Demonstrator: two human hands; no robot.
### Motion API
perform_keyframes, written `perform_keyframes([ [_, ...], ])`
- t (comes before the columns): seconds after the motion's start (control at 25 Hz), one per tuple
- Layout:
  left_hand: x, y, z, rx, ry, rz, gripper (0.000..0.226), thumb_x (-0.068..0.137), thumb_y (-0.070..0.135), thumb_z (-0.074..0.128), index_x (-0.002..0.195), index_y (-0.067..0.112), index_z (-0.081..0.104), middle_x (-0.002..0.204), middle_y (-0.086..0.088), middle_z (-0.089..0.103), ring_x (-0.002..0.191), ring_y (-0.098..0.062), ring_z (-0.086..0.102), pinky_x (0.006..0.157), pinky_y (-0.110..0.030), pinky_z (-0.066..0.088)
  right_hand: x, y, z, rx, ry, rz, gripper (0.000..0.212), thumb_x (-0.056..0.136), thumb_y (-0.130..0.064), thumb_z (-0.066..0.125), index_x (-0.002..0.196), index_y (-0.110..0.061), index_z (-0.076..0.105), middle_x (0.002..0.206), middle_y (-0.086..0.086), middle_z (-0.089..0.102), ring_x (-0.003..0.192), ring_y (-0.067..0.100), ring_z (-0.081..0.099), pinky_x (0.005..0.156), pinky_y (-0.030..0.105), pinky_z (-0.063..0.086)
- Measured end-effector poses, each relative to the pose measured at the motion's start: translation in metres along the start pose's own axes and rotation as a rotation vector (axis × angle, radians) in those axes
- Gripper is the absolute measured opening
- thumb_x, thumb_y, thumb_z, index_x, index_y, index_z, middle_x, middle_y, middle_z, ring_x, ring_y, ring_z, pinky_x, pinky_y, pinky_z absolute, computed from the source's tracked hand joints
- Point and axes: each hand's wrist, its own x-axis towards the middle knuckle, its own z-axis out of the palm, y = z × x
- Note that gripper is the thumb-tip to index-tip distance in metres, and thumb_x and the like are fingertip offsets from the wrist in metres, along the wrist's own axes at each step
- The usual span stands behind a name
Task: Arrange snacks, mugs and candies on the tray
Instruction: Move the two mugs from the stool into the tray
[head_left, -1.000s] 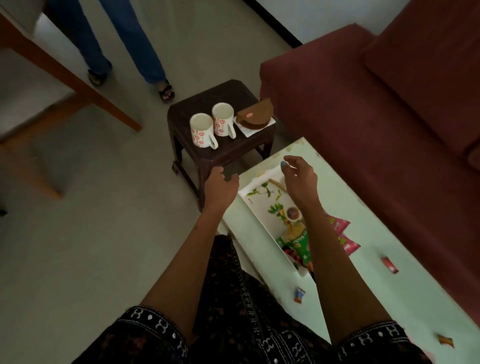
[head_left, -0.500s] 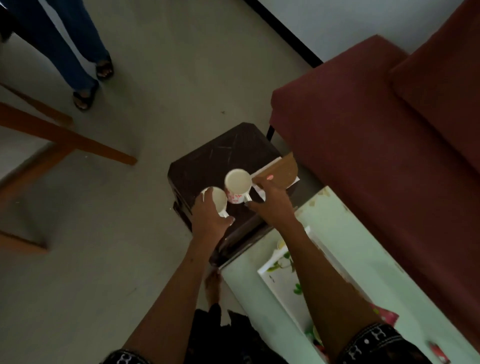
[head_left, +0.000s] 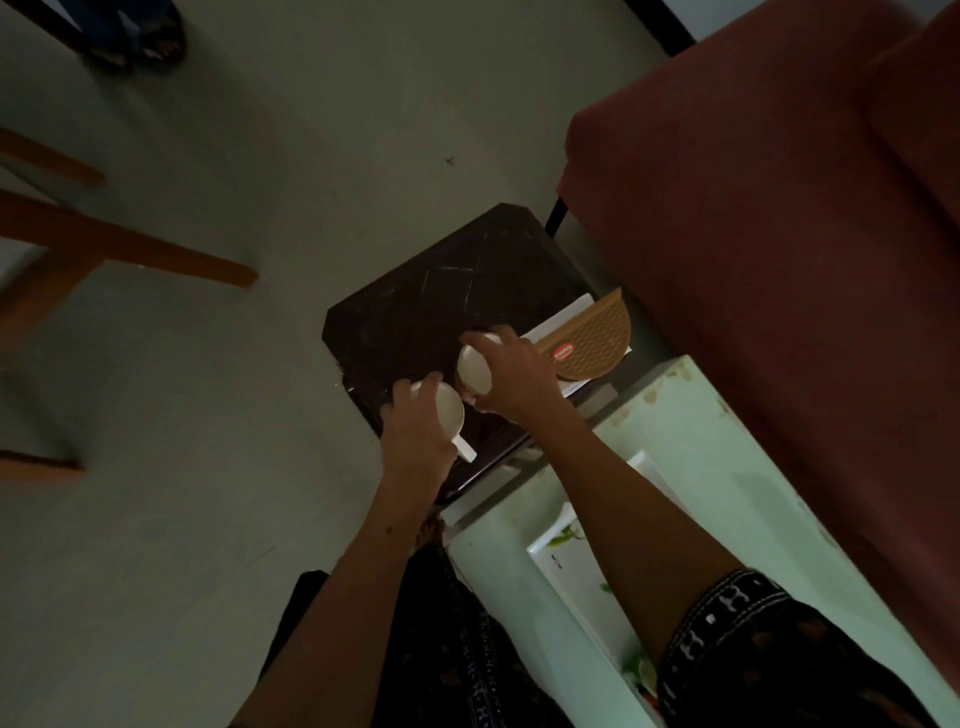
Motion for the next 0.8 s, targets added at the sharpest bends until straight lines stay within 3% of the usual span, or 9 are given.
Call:
perform_keyframes([
  [0.36, -0.025, 0.008, -0.008, 0.011, 0.001, -0.004, 0.089, 0.058, 0.013, 0.083, 0.133, 0.022, 0.037, 0.129, -0.01, 0.042, 0.111, -0.031, 0.052, 0.09, -0.041, 0.051, -0.029, 0.008, -0.011, 0.06, 0.067, -0.003, 0.085, 0.062, -0.032, 0.082, 0.136, -0.034, 0.039, 0.134, 0.007, 0.047, 0.118, 0.029, 0.053, 0.088, 0.047, 0.05],
  [0.6, -0.096, 0.043, 0.013, -0.025, -0.068, 0.05, 0.089, 0.055, 0.014, 0.083, 0.131, 0.023, 0.039, 0.123, -0.011, 0.043, 0.107, -0.033, 0.052, 0.089, -0.042, 0.049, -0.119, 0.053, -0.031, 0.092, 0.122, 0.022, 0.085, 0.057, -0.034, 0.082, 0.133, -0.037, 0.042, 0.136, 0.004, 0.049, 0.116, 0.029, 0.056, 0.086, 0.043, 0.05],
  [0.8, -0.167, 0.075, 0.068, 0.012, -0.144, 0.113, 0.09, 0.053, 0.019, 0.086, 0.13, 0.022, 0.04, 0.123, -0.012, 0.043, 0.107, -0.033, 0.053, 0.088, -0.04, 0.048, -0.207, 0.116, -0.021, 0.032, 0.112, 0.096, 0.09, 0.052, -0.03, 0.084, 0.132, -0.037, 0.044, 0.126, 0.004, 0.054, 0.11, 0.029, 0.058, 0.084, 0.041, 0.05],
])
